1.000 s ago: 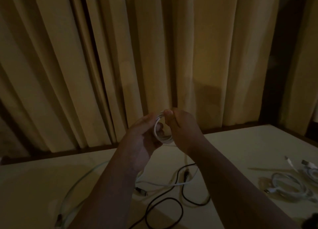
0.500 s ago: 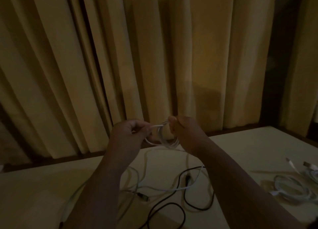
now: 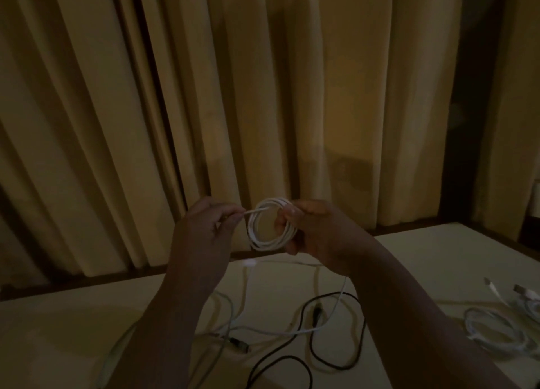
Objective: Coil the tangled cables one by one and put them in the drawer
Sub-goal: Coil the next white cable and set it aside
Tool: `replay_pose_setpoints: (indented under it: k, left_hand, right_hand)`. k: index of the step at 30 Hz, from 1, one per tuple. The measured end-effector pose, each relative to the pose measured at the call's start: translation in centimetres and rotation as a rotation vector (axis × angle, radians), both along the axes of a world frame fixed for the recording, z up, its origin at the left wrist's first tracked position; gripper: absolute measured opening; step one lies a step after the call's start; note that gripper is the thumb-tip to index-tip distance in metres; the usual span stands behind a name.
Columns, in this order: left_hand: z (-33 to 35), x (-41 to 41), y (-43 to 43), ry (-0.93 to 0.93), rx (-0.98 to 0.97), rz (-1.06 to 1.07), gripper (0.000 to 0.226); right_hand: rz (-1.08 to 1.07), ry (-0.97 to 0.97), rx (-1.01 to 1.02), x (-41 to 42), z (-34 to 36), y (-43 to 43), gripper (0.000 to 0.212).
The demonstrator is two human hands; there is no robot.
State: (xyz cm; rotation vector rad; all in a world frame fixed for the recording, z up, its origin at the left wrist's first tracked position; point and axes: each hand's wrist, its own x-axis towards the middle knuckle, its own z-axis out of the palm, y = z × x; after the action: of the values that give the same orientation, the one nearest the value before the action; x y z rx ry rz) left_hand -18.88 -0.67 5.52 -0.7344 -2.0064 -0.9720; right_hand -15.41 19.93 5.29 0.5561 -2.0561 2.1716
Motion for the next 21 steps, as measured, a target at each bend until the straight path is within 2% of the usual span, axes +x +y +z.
replay_pose_setpoints:
  k: [5, 9, 13, 15, 17, 21]
  left_hand:
    - [-0.2, 0.1, 0.4, 0.006, 0.205, -0.015, 0.016]
    - [0.1, 0.6, 1.5, -0.352, 0.598, -0.265, 0.030]
    - [0.4, 1.2, 2.4, -0.634, 0.834, -0.400, 0.019]
    - [0.4, 1.3, 2.4, -0.703, 0.860, -0.468, 0.027]
    - [0.1, 1.2, 2.3, -0.709, 0.795, -0.512, 0.037]
    - [-0.5, 0.9, 2.3, -0.749, 0.729, -0.543, 0.035]
  right_hand:
    - [0.107, 0.055, -0.146, -0.1, -0.1, -1.5, 0.032]
    - [0.122, 0.068, -0.178, -0.2, -0.1, -1.9, 0.031]
    - [0.017, 0.074, -0.129, -0.1, 0.0, -2.5, 0.032]
    - [-0.054, 0.094, -0.100, -0.1, 0.0, -2.6, 0.033]
    - [-0.103, 0.105, -0.081, -0.1, 0.1, -2.7, 0.032]
    - [-0.154, 0.118, -0.053, -0.3, -0.2, -2.9, 0.033]
